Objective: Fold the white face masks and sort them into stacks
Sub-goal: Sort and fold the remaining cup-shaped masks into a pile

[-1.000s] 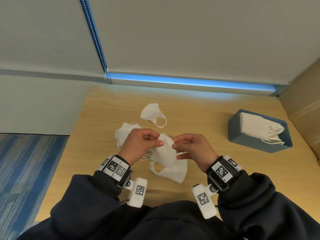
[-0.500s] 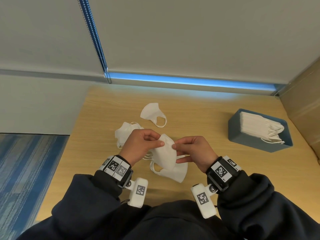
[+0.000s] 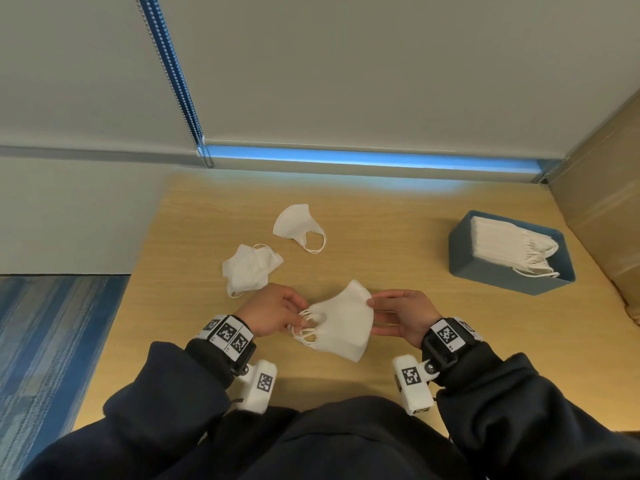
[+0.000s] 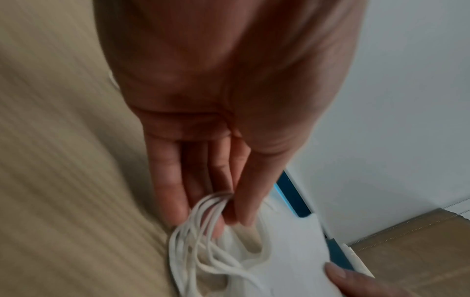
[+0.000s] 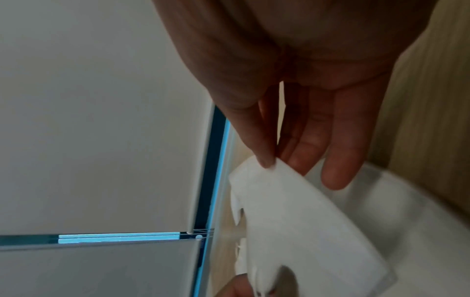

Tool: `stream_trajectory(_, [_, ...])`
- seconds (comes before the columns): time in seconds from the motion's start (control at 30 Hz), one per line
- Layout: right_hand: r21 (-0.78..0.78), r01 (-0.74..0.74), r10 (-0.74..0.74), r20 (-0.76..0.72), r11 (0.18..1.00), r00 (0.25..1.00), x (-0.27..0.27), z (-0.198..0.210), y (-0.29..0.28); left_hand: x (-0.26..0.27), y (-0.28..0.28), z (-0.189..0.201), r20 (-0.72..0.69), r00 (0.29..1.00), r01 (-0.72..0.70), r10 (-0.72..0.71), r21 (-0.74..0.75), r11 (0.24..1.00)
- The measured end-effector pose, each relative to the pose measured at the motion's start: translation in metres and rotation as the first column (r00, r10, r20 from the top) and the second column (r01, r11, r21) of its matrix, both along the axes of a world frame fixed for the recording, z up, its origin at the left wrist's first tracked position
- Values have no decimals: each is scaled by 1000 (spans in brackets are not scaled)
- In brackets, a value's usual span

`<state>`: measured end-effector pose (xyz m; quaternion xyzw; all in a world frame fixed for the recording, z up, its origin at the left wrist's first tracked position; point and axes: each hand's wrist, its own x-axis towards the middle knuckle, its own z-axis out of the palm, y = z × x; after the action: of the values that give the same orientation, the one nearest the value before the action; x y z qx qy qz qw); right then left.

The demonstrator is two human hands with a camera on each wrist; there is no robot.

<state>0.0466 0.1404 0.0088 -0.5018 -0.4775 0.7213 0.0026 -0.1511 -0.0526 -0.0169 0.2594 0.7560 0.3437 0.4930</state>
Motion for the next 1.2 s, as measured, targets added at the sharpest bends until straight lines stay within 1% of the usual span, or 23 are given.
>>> stream_trajectory(0.13, [39,-11,8,76,999,997,6,-15,-4,10,2,-6,44,983,-175,176,-30,984])
stream_trajectory(0.3, [86,-38,25,149,996,989,7,-27,-9,13,4,-12,48,963,-263,266,-61,963])
stream_trajectory(0.43, [139,-102,73,202,985,977,8,-29,-8,11,5,-17,47,959,-277,281,-74,958])
stream_trajectory(0.67, [153,-147,106,248,977,963,7,-31,-6,10,7,-21,24,962,-268,270,-78,960])
stream_trajectory(0.77, [167,-163,115,267,972,957,6,-33,-6,11,7,-20,-3,963,-269,270,-89,959])
stream_trajectory(0.83, [172,-177,125,276,969,953,5,-34,-6,10,7,-20,-52,966,-256,253,-88,963])
stream_trajectory(0.87, [176,-180,127,279,968,952,6,-34,-6,9,6,-22,-104,969,-232,223,-84,969])
stream_trajectory(0.93, [204,-175,112,288,963,951,6,-35,-6,7,6,-23,-258,959,-140,116,-75,987])
stream_trajectory(1.0, [275,-152,65,299,950,952,6,-35,-6,9,9,-19,-411,912,-40,12,-59,997])
stream_trajectory(1.07, [338,-124,31,268,933,963,5,-36,-6,16,18,-14,-485,871,93,-77,9,996])
stream_trajectory(1.1, [358,-130,40,248,925,968,4,-35,-7,21,25,-12,-504,850,196,-155,29,980])
stream_trajectory(1.13, [371,-159,70,243,915,968,2,-34,-8,27,31,-11,-525,813,309,-253,21,951])
stream_trajectory(1.17, [376,-210,115,259,903,959,0,-34,-10,32,38,-12,-552,757,413,-351,-14,911])
stream_trajectory(1.2, [371,-270,165,290,888,943,-3,-33,-13,36,43,-13,-574,695,487,-432,-66,871])
